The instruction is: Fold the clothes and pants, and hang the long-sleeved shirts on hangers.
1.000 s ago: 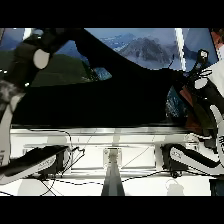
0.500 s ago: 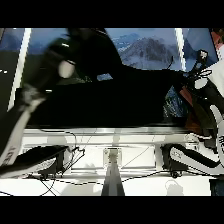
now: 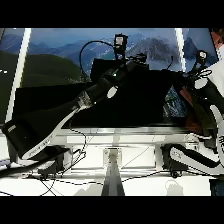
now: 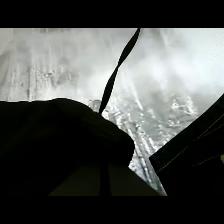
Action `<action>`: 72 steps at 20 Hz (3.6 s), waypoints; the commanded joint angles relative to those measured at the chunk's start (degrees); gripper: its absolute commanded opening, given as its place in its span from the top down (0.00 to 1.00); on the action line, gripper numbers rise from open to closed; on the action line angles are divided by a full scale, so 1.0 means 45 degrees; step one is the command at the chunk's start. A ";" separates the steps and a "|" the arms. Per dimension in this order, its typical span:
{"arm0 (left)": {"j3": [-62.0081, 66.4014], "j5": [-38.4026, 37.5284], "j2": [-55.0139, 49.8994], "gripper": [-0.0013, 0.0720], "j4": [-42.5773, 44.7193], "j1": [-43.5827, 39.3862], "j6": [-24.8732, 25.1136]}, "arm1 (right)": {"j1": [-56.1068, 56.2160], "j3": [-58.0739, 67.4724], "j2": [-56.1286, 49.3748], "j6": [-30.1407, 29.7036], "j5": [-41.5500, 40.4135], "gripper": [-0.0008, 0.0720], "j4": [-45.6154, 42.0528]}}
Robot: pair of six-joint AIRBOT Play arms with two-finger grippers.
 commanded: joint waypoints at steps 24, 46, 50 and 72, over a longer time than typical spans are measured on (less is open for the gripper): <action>0.0010 -1.3916 -0.2147 0.25 -0.7718 1.0312 1.0666 | 0.0010 0.0005 -0.0010 0.0005 0.0024 0.96 -0.0078; 0.1598 -1.1856 -0.0165 0.97 -0.9680 1.2080 1.1793 | 0.0010 0.0340 0.0617 -0.0029 0.0117 0.96 0.0015; 0.1598 -1.1861 0.2341 0.97 -0.6839 1.3236 1.1788 | 0.0010 0.0835 0.0636 -0.0029 0.0466 0.96 0.0015; 0.1545 -1.2565 0.3643 0.97 0.2851 1.7592 0.3589 | 0.0646 0.3269 -0.1428 -0.0121 -0.0180 0.96 -0.0287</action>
